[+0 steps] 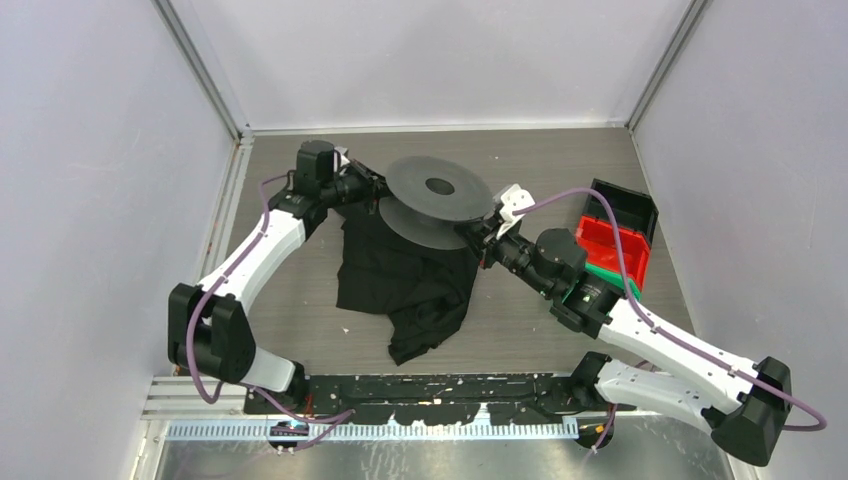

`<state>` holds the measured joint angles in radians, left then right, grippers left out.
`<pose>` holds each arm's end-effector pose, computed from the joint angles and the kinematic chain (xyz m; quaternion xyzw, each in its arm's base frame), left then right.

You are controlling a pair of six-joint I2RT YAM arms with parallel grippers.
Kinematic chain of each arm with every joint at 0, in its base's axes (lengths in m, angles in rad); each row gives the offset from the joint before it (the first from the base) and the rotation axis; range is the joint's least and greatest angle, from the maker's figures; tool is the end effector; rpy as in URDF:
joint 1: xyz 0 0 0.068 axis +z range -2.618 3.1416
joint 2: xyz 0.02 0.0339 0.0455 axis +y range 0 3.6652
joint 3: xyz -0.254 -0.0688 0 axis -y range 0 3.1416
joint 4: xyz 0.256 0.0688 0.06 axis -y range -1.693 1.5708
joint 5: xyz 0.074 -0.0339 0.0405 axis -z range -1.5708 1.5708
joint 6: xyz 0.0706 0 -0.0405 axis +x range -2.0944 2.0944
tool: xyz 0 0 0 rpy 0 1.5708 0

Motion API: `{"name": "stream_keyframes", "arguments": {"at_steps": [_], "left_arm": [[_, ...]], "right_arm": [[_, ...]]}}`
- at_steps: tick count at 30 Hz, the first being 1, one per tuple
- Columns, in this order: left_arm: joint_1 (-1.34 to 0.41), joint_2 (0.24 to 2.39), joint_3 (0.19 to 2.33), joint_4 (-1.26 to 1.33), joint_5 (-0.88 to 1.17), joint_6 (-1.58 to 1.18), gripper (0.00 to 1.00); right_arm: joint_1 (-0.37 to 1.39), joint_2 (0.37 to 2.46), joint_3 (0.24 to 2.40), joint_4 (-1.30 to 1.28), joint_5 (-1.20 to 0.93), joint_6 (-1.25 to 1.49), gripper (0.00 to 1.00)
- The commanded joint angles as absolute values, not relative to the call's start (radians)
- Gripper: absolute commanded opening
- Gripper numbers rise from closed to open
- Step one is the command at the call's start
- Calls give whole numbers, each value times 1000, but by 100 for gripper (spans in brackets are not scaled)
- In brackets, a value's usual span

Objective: Wrap the cables

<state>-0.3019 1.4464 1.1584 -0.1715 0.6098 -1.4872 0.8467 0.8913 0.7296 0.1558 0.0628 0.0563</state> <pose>0.3405 -0.1484 0.2919 -0.3213 0.7606 -0.5521 0.1160 0.1803 0.1972 0.3282 -0.2525 0.6627 0.2874 0.6438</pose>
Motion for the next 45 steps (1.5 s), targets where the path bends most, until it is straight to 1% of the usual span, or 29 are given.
{"name": "stream_keyframes", "arguments": {"at_steps": [1,4,7,12,19,25,30,36,40,45], "left_arm": [[-298,1380,1226,-331,492,-1534,1],[-298,1394,1302,-499,462,-1486,0],[-298,1404,1350,-582,434,-1448,1],[-298,1397,1340,-583,412,-1437,0],[-300,1433,1376,-579,323,-1378,0],[-312,1556,1469,-600,285,-1373,1],[-333,1657,1542,-605,256,-1376,0],[-347,1782,1615,-606,251,-1390,1],[-365,1881,1677,-600,266,-1403,1],[-421,2000,1821,-639,270,-1403,1]], "right_arm": [[875,899,766,225,105,21,1],[879,907,765,241,113,19,0],[879,923,773,244,114,18,1],[881,941,780,252,117,14,1],[882,979,770,327,165,27,1],[874,1081,741,479,266,47,1],[848,1145,720,584,305,78,1],[795,1200,719,624,312,96,1],[722,1236,712,632,299,123,0],[642,1224,687,627,300,152,0]]}}
